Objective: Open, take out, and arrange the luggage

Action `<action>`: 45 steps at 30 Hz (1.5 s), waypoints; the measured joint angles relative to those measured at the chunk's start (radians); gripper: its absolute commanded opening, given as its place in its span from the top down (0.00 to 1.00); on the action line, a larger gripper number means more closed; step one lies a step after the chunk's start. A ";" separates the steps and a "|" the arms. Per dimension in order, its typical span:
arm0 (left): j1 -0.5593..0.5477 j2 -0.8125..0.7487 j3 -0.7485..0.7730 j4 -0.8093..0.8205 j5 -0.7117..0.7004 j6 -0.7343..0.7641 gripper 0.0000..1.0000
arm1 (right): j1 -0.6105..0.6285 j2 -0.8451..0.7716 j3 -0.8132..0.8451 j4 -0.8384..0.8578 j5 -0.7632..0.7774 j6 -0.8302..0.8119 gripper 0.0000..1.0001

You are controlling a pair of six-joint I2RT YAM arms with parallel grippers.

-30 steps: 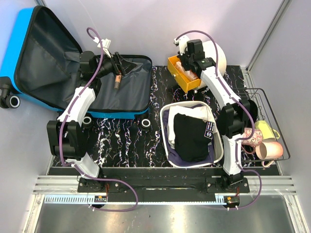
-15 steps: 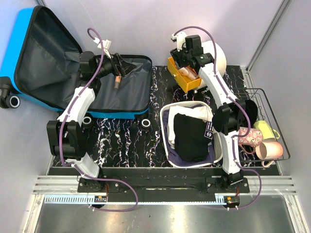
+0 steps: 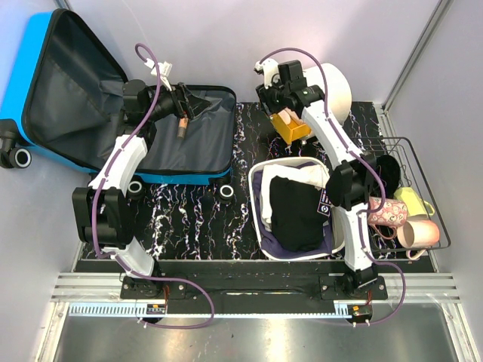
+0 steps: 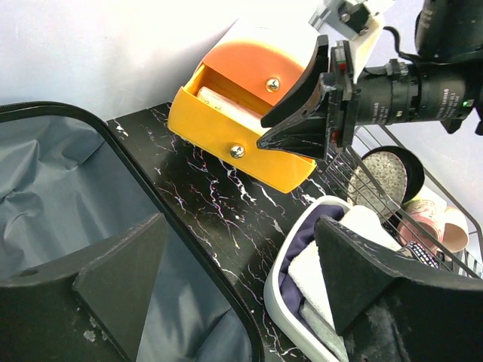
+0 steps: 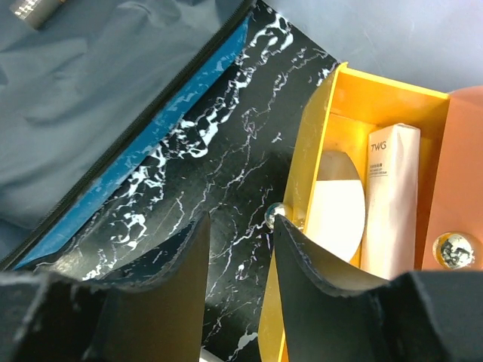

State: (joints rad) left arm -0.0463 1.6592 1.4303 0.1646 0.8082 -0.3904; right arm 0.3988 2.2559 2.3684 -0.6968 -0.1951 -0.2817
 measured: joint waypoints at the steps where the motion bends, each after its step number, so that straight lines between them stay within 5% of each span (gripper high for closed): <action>1: 0.000 0.000 0.000 -0.001 0.000 0.001 0.16 | 0.001 0.005 0.000 0.000 0.004 -0.002 0.53; 10: 0.005 0.000 0.000 -0.036 -0.002 0.021 0.16 | 0.001 0.076 -0.041 0.064 0.225 -0.103 0.51; 22: 0.028 0.026 0.026 -0.068 -0.009 0.042 0.17 | 0.024 0.025 -0.307 0.471 0.439 -0.328 0.50; 29: 0.029 0.044 0.028 -0.067 -0.009 0.032 0.18 | 0.025 -0.022 -0.282 0.331 0.307 -0.237 0.46; 40: 0.029 0.046 0.028 -0.068 -0.008 0.028 0.18 | 0.028 0.038 0.146 0.113 0.157 0.009 0.47; 45: 0.029 0.046 0.028 -0.083 -0.009 0.028 0.18 | 0.029 0.106 0.195 0.054 0.163 0.069 0.44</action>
State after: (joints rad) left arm -0.0174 1.7050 1.4582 0.0818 0.7990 -0.3622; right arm 0.4282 2.3615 2.5633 -0.6430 -0.0322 -0.2131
